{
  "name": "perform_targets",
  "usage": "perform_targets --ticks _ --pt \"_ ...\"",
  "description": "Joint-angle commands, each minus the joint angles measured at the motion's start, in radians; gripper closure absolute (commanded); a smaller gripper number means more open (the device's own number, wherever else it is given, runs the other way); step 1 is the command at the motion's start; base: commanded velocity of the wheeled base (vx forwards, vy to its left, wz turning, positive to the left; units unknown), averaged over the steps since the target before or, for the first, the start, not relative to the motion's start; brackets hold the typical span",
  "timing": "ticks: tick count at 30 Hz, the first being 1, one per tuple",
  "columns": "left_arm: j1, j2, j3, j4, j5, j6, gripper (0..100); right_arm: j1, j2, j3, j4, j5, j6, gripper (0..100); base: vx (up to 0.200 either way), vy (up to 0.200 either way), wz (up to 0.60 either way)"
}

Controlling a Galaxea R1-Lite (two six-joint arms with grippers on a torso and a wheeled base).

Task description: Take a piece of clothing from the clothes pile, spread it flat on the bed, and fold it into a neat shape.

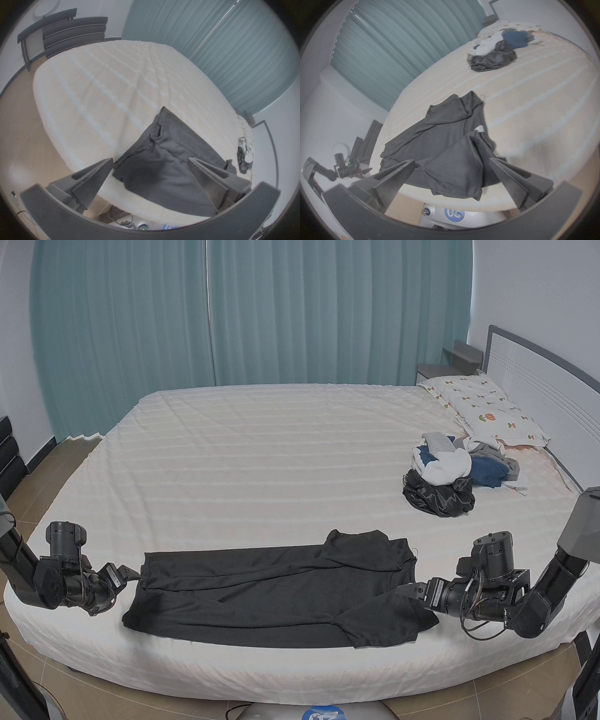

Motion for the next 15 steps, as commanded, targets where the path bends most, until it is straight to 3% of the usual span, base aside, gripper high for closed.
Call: perform_targets --ticks 1,8,15 --pt "0.001 0.11 -0.122 0.02 -0.051 -0.052 0 -0.039 0.104 -0.09 -0.007 0.062 -0.078 0 0.0 0.0 0.0" --pt "-0.006 0.173 -0.152 0.016 -0.053 -0.083 0 -0.085 0.221 -0.19 -0.01 0.138 -0.235 0 0.0 0.0 0.0" --pt "-0.021 0.187 -0.149 0.015 -0.053 -0.08 0 -0.153 0.268 -0.245 -0.013 0.266 -0.273 0 0.0 0.0 0.0"
